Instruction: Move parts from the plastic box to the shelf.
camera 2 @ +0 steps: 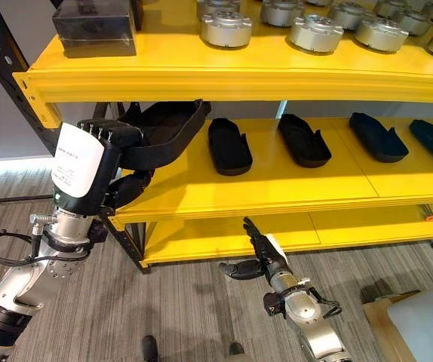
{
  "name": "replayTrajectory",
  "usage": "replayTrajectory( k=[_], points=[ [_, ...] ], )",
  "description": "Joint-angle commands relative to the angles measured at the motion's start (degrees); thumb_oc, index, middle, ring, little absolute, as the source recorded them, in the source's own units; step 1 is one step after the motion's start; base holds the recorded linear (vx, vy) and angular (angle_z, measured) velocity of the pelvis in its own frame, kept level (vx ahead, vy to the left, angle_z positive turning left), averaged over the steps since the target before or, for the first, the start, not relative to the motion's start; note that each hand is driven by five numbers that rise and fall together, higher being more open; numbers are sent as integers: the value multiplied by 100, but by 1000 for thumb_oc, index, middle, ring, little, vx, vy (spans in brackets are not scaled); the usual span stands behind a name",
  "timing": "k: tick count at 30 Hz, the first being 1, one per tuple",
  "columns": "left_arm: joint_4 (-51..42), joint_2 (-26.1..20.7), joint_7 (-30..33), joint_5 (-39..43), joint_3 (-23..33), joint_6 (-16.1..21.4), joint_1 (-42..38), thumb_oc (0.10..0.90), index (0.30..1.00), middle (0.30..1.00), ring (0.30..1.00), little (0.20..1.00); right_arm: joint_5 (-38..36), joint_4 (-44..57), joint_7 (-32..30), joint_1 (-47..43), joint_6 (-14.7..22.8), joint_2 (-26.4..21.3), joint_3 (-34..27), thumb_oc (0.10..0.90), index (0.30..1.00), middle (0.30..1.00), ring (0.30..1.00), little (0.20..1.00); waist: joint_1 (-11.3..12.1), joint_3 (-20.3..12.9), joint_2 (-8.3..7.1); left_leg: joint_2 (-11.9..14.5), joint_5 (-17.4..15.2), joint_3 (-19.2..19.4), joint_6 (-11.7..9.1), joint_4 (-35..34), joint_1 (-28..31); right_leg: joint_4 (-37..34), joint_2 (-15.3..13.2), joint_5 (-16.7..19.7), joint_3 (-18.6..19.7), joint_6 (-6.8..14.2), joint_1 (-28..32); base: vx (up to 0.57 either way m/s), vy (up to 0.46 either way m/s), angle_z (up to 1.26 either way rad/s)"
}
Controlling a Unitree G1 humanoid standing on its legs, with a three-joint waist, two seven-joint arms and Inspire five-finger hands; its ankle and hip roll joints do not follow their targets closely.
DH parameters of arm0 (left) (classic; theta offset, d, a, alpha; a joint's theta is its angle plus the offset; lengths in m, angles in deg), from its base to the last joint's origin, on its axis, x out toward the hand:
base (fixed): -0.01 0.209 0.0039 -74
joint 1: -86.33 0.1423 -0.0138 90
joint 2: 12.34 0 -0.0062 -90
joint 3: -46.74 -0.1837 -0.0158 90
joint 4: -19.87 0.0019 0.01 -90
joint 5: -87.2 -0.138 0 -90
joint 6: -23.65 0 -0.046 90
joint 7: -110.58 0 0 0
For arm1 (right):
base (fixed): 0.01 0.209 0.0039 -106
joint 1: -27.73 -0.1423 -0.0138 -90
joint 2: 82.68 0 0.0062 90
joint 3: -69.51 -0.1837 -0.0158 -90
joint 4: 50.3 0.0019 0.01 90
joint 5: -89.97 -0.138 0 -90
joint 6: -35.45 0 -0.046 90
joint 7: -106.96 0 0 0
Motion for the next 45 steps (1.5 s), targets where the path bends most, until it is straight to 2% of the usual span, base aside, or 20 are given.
replayTrajectory(
  k=[1,3,4,6,7,8,9,13,15,17,20,22,23,26,30,35,38,41,43,45],
  points=[
    [-485,292,417,363,196,263,-583,400,300,300,300,300,169,694,-50,-564,407,-257,-53,900,1000,1000,1000,1000,157,-534,70,216,-697,-288,30,624,99,884,37,-105,-100,-100,-240,118,251,3],
    [-472,334,274,544,158,325,-622,400,300,300,300,300,98,666,-87,-566,385,-268,-69,900,1000,1000,1000,1000,189,-495,18,132,-807,-237,150,781,62,1204,-58,-245,-230,-78,-215,133,215,1],
    [-422,384,253,533,93,354,-645,400,300,300,300,300,23,626,-82,-578,383,-236,-50,900,1000,1000,1000,1000,174,-438,3,87,-857,-225,244,821,106,1710,-160,60,-304,-46,-403,131,190,-7],
    [-387,471,231,450,-8,455,-670,400,300,300,300,300,-8,544,-120,-587,454,-168,-25,900,1000,1000,1000,1000,141,-325,-19,7,-910,-250,418,809,229,2726,-100,480,-170,-22,-962,104,130,-9],
    [-412,491,207,433,-40,472,-666,400,300,300,300,300,-26,509,-134,-601,456,-151,-9,900,1000,1000,1000,1000,146,-301,-30,-11,-908,-252,442,773,271,2836,-54,474,-113,-46,-1113,104,5,-11],
    [-434,502,210,388,-58,457,-649,400,300,300,300,300,-16,444,-85,-618,495,-122,-12,900,1000,1000,1000,1000,164,-280,-51,-18,-918,-203,442,739,318,2733,-113,574,-181,-52,-1194,125,-205,-19],
    [-502,487,147,372,-11,457,-615,400,300,300,300,300,-4,288,-20,-680,616,-37,15,900,1000,1000,1000,1000,212,-246,-93,55,-933,-109,384,707,369,2087,-234,696,-273,-27,-1185,128,-308,-35],
    [-614,414,106,326,119,382,-500,400,300,300,300,300,87,288,152,-709,606,84,46,900,1000,1000,1000,1000,75,-229,-150,226,-1156,97,222,498,759,289,-443,1578,-122,285,-1474,150,-380,-19],
    [-713,432,166,243,115,332,-355,400,300,300,300,300,169,307,230,-678,567,127,34,900,1000,1000,1000,1000,33,-215,-119,296,-1239,96,229,384,966,55,-456,1827,27,374,-1615,166,-333,-17],
    [-783,466,172,233,135,262,-301,400,300,300,300,300,229,332,275,-630,540,84,39,900,1000,1000,1000,1000,7,-271,-120,324,-1251,48,171,274,1058,-36,-351,1616,124,405,-1448,102,-264,1],
    [-834,534,134,294,151,91,-266,400,300,300,300,300,233,373,419,-523,480,-6,-18,900,1000,1000,1000,1000,-23,-323,-96,435,-1166,32,46,230,1075,57,-272,1352,-7,357,-1323,44,-253,49],
    [-877,563,152,231,167,120,-212,400,300,300,300,300,141,437,455,-487,426,-153,-64,900,1000,1000,1000,1000,-70,-318,-60,593,-1044,82,-83,178,1114,252,-190,1021,-76,292,-1260,10,-182,44],
    [-882,569,149,230,171,121,-206,400,300,300,300,300,138,446,457,-480,419,-161,-67,900,1000,1000,1000,1000,-81,-317,-50,602,-1035,74,-90,164,1121,273,-183,1002,-88,286,-1261,1,-178,12],
    [-996,555,225,270,218,140,-128,400,300,300,300,300,125,508,567,-493,382,-380,-118,900,1000,1000,1000,1000,-98,-288,8,835,-785,145,-214,138,1054,549,-67,638,-259,106,-1119,19,-221,1],
    [-969,533,262,344,170,55,-197,400,300,300,300,300,54,469,420,-541,362,-502,-52,900,1000,1000,1000,1000,-133,-275,60,1040,-607,57,-281,140,987,865,94,342,-247,-70,-1055,39,-201,1],
    [-911,498,265,330,117,-25,-288,400,300,300,300,300,63,472,396,-536,391,-579,-119,900,1000,1000,1000,1000,-205,-248,112,1163,-534,4,-333,194,945,1202,213,106,-206,-171,-1130,4,-159,5],
    [-914,430,350,275,95,-180,-382,400,300,300,300,300,157,442,373,-561,437,-615,-145,900,1000,1000,1000,1000,-250,-199,175,1302,-422,-13,-377,291,882,1610,329,-163,-226,-281,-1259,-51,-269,7],
    [-908,415,515,359,164,-533,-419,400,300,300,300,300,246,430,494,-525,473,-685,-186,900,1000,1000,1000,1000,-276,-183,243,1462,-59,-12,-442,350,822,1871,435,-420,-333,-445,-1276,-18,-218,5],
    [-864,418,522,418,192,-575,-453,400,300,300,300,300,249,432,515,-475,495,-682,-214,900,1000,1000,1000,1000,-293,-190,255,1544,234,66,-471,405,738,1865,448,-462,-476,-513,-1229,-23,-165,14],
    [-801,475,419,427,189,-459,-508,400,300,300,300,300,177,524,447,-295,503,-672,-327,900,1000,1000,1000,1000,-394,-229,246,1657,536,533,-521,477,575,1771,425,-474,-851,-579,-1127,-51,-221,32]
  ],
)
